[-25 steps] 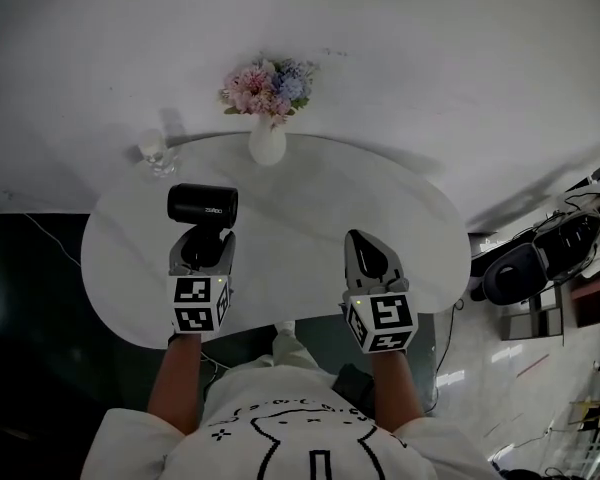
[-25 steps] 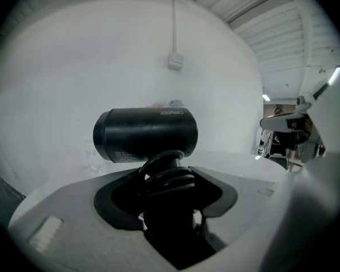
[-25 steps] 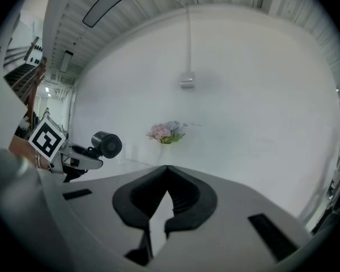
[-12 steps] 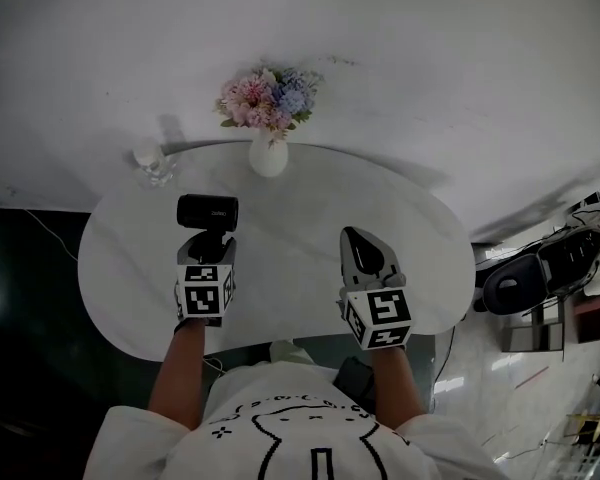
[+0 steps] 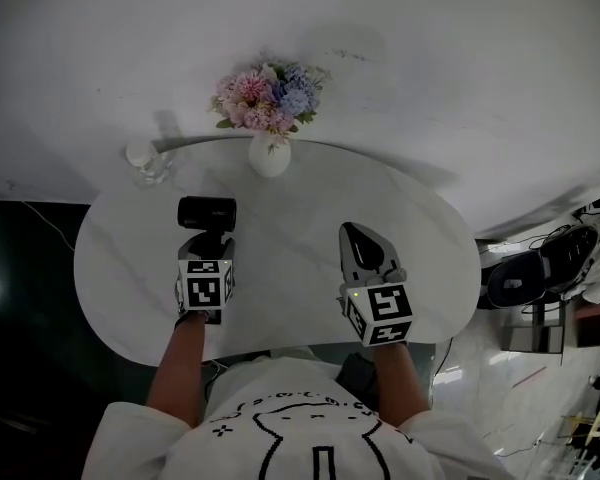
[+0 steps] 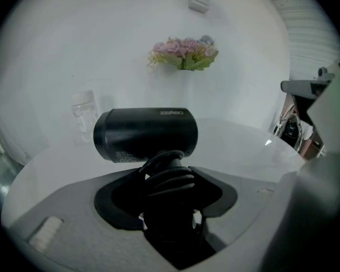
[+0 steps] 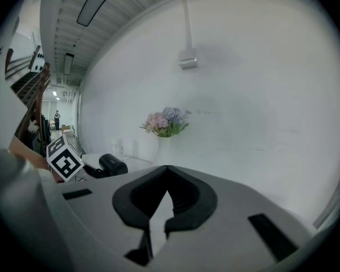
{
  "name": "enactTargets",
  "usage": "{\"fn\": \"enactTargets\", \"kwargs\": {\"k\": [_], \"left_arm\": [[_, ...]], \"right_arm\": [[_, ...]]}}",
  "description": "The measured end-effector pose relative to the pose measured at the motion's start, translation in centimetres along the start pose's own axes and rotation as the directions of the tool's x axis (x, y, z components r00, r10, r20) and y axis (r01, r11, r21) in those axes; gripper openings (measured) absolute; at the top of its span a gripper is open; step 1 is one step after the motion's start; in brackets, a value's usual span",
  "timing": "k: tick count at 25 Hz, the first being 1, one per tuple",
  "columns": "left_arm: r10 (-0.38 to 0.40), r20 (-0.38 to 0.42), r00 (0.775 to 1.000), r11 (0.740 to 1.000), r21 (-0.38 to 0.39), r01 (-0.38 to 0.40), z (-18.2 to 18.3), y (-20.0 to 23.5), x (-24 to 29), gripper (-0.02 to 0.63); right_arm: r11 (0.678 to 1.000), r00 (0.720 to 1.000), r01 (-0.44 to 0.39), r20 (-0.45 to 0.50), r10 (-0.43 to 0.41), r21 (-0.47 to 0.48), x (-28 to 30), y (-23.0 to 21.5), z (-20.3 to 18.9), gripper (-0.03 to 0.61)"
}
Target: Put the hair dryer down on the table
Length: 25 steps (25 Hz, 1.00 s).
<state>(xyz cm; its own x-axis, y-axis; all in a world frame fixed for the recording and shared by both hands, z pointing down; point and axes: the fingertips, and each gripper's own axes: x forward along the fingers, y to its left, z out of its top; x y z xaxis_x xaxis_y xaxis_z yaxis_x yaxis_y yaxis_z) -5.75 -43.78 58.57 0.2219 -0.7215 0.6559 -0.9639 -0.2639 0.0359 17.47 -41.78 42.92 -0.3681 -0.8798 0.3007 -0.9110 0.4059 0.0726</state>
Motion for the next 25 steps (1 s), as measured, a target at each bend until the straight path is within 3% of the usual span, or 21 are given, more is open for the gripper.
{"fn": "enactTargets", "kwargs": {"k": [25], "left_arm": [[-0.001,-0.174,0.985,0.998,-0.066,-0.011,-3.6,1.7,3.4,0.241]], "right_arm": [[0.997,0.997,-0.030,-0.067,0.035,0.072,3.2,-0.8,-1.7,-0.003]]}}
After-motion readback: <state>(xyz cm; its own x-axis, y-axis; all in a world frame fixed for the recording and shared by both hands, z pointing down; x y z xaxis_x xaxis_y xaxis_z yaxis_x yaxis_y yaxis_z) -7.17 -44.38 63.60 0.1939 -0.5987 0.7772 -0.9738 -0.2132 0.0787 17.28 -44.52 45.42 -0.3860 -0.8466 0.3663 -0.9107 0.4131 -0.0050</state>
